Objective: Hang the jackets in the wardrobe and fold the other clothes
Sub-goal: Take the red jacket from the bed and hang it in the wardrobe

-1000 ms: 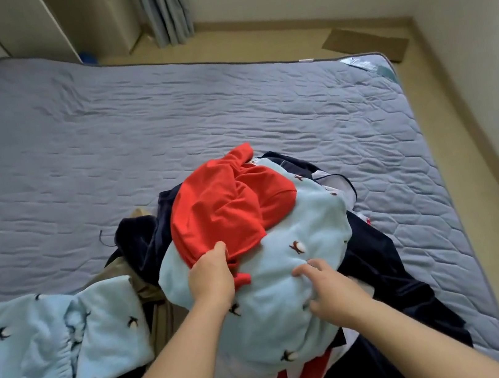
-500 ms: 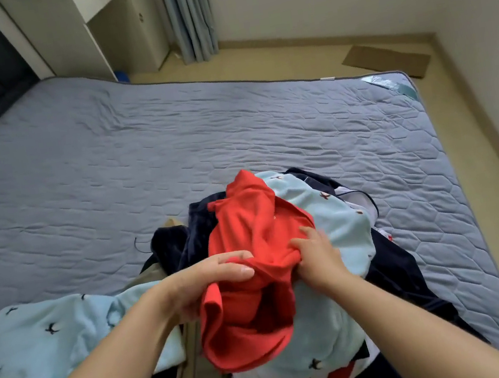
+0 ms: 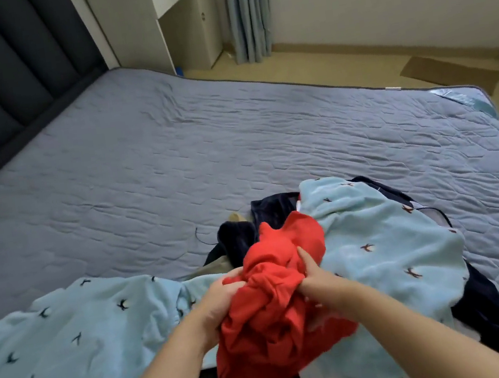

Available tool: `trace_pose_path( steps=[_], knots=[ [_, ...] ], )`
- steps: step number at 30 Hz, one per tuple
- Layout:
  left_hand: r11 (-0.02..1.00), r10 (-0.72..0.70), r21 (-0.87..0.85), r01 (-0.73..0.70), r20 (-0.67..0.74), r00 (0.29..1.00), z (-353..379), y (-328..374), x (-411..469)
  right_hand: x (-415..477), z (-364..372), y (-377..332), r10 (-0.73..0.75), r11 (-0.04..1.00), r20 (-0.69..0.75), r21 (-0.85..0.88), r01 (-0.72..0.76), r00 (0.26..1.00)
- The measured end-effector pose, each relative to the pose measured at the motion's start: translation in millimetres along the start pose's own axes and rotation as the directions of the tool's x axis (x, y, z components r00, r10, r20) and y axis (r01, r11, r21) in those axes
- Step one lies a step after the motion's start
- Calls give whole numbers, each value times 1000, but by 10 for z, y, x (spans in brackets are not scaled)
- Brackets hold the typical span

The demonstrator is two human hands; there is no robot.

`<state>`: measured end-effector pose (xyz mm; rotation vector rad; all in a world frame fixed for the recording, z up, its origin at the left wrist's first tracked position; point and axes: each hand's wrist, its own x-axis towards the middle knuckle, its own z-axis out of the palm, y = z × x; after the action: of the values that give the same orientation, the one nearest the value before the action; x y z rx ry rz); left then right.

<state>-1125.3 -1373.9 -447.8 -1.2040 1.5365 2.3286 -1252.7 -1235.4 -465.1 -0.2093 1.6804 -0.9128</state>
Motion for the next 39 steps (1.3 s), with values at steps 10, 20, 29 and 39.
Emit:
trace_pose_path(
  steps=[10,20,29,39],
  knots=[
    [606,787,675,-421,-434,438,-809,1936,137,320,593,-2329,-740,664,-250,-118,738,625],
    [721,247,690,63,-341,907,-714,687,686,359,-280,-707,-403,749,-156,-622,228,902],
    [501,64,854,-140,124,990,456,-515,898,81,-968,1046,-206,301,-348,-912,-279,915],
    [702,368,616,-356,114,923,1420,-575,681,-502,-995,759,-565,808,-423,-111,578,708]
  ],
)
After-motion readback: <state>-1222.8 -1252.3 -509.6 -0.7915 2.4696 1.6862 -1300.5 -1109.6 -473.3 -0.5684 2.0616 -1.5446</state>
